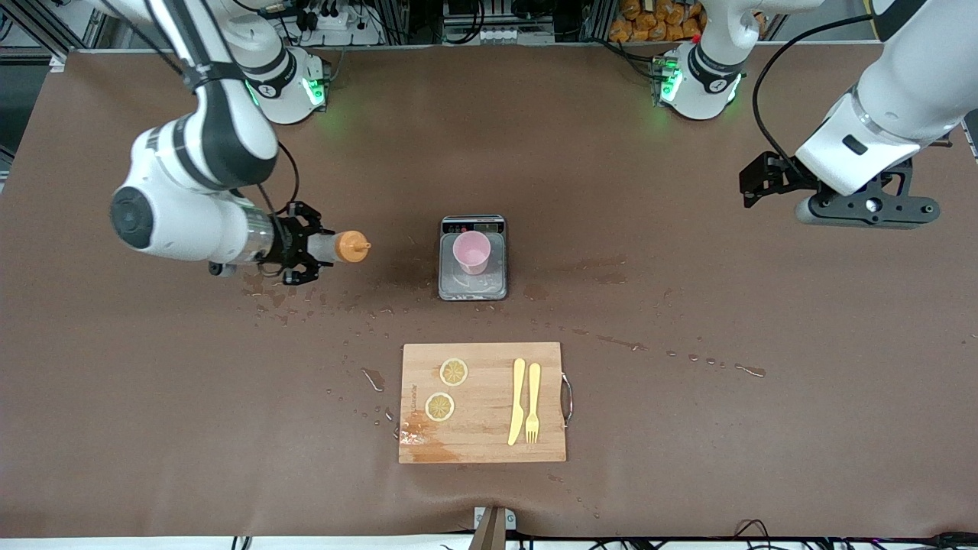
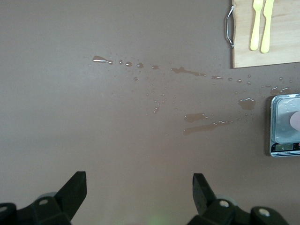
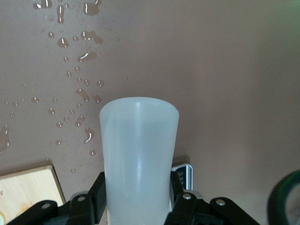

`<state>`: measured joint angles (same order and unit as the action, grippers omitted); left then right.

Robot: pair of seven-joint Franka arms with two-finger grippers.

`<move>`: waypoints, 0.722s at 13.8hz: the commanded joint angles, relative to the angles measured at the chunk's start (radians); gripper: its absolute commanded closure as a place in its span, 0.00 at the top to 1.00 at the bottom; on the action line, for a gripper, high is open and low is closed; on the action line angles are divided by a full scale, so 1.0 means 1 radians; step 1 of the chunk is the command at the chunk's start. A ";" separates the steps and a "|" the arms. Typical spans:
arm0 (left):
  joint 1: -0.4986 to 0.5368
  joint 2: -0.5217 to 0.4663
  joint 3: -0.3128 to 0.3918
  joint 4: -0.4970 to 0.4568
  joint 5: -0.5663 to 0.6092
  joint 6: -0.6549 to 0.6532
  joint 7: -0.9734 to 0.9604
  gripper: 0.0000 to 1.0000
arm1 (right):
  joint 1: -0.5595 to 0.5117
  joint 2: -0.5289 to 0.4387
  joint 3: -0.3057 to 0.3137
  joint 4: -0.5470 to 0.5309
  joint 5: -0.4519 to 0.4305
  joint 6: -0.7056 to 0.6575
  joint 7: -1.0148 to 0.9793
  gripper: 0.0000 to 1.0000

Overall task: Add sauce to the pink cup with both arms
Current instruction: 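Lift the bottle with the right gripper while the left gripper withdraws, then tilt the bottle over the pink cup and squeeze sauce with the right gripper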

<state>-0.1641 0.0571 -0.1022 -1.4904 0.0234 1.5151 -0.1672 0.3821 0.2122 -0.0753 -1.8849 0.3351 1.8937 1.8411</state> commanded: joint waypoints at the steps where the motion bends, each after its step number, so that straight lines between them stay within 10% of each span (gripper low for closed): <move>1: 0.002 -0.049 0.002 -0.019 0.026 -0.009 0.020 1.00 | 0.070 0.003 -0.009 0.046 -0.090 -0.010 0.140 0.57; 10: -0.003 -0.065 -0.001 -0.030 0.010 -0.042 -0.002 1.00 | 0.290 0.205 -0.011 0.282 -0.412 -0.248 0.432 0.52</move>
<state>-0.1630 0.0182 -0.1013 -1.4998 0.0234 1.4881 -0.1659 0.6371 0.3458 -0.0748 -1.6960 -0.0204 1.7054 2.2273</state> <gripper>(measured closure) 0.000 0.480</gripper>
